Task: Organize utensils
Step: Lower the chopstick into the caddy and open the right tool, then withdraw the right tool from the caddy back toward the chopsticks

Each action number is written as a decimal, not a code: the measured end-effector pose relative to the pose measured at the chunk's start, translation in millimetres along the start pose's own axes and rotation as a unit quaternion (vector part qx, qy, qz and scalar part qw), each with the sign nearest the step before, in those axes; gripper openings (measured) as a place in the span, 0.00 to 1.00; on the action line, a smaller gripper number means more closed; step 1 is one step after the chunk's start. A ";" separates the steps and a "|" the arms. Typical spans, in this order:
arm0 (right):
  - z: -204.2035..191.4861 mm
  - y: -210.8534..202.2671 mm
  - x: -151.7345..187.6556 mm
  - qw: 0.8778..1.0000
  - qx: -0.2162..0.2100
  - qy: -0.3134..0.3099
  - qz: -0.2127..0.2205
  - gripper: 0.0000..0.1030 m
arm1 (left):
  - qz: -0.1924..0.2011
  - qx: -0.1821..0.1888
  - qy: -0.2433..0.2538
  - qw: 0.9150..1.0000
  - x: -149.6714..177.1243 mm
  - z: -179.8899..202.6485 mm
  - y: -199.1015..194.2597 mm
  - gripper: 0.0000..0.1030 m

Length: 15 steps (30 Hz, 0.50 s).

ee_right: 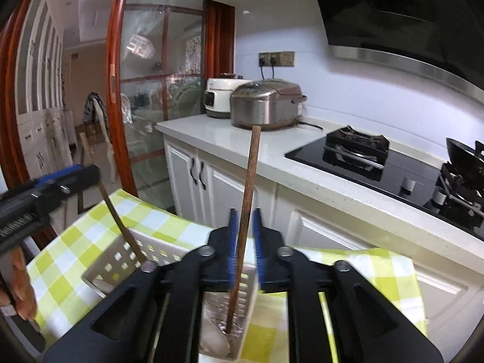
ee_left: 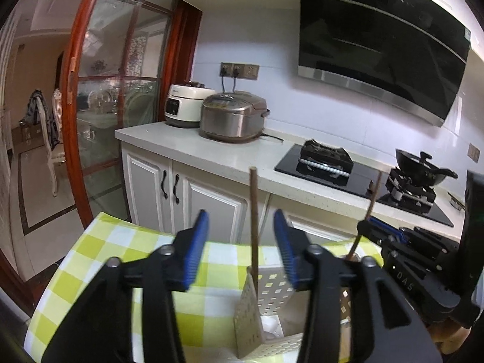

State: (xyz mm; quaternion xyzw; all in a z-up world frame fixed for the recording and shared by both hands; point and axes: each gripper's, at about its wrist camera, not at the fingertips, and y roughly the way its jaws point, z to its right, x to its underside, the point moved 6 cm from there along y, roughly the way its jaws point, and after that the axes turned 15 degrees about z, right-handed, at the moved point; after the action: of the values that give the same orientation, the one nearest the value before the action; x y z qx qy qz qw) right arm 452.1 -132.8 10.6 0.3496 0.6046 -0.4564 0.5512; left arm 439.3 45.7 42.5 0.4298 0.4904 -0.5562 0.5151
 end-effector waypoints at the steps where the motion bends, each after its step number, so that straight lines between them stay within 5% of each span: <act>1: 4.8 -2.9 -0.3 1.000 0.005 0.007 0.001 0.40 | 0.005 -0.005 -0.005 1.000 -2.6 -3.1 -4.3 0.53; 3: 15.6 -10.9 -1.2 1.000 0.013 0.026 0.007 0.47 | 0.012 -0.011 -0.012 1.000 -6.2 -8.4 -11.0 0.60; 15: 34.1 -88.8 2.5 0.998 0.025 0.053 0.025 0.47 | 0.030 -0.047 -0.038 0.998 -6.1 -37.8 -81.8 0.87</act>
State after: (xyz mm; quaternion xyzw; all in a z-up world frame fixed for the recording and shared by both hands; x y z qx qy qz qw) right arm 381.3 -195.1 23.7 0.4017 0.6123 -0.4385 0.5210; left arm 357.5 83.0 51.3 0.3983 0.4824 -0.5330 0.5697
